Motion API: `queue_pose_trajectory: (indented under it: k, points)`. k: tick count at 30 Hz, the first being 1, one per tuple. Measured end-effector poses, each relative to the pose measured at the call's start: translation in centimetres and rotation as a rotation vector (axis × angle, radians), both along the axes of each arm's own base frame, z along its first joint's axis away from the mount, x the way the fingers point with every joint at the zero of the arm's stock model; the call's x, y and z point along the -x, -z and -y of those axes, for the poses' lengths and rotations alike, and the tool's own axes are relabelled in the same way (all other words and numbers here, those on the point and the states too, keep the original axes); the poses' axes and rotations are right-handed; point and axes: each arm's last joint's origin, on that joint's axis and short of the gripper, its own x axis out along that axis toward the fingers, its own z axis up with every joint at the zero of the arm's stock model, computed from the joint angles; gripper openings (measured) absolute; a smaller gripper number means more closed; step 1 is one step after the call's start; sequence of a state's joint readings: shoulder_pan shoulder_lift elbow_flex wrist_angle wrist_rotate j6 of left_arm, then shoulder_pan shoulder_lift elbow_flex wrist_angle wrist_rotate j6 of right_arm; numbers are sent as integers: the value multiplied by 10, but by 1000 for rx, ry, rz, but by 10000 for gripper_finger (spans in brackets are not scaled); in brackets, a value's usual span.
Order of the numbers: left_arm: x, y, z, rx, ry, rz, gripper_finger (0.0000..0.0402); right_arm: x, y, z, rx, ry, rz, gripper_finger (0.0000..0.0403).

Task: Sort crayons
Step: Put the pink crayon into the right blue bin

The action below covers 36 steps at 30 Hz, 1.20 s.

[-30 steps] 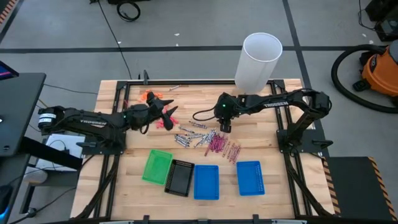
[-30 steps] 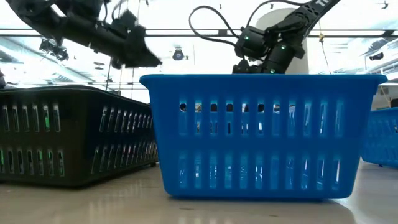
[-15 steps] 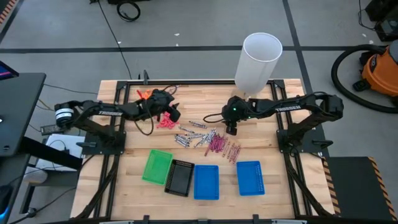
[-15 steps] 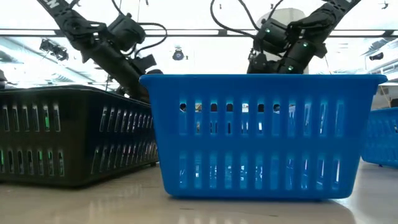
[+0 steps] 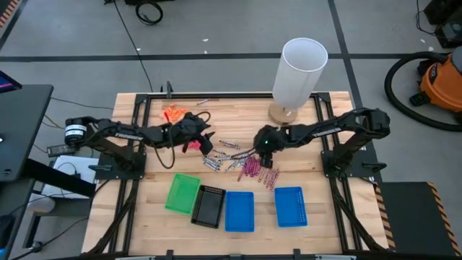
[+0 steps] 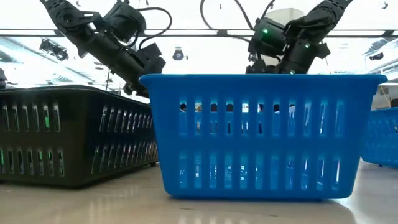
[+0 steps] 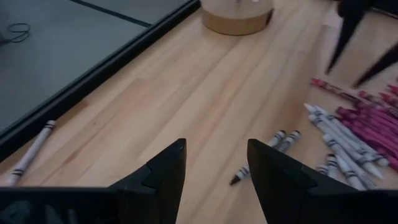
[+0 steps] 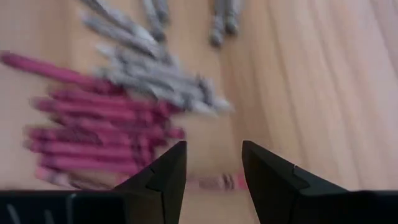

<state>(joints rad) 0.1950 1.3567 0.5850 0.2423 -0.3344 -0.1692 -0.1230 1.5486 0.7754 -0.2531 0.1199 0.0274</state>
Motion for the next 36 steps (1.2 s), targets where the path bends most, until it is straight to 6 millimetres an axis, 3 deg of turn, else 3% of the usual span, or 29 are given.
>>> queue_pose_trajectory:
  k: [12, 22, 29, 36]
  points:
    - [-2, -3, 2, 39, -18, 63, 181, 6, 1, -7, -85, 438, -14, 164]
    - [-4, -6, 3, 44, -21, 103, 181, 1, 4, -28, 28, 631, 111, 162]
    - [-4, -7, 3, -22, 18, 72, 181, -3, 25, -37, -1, 743, 95, 161]
    - [-6, -8, 7, -82, 65, 50, 181, -19, 28, -52, 58, 814, 71, 161]
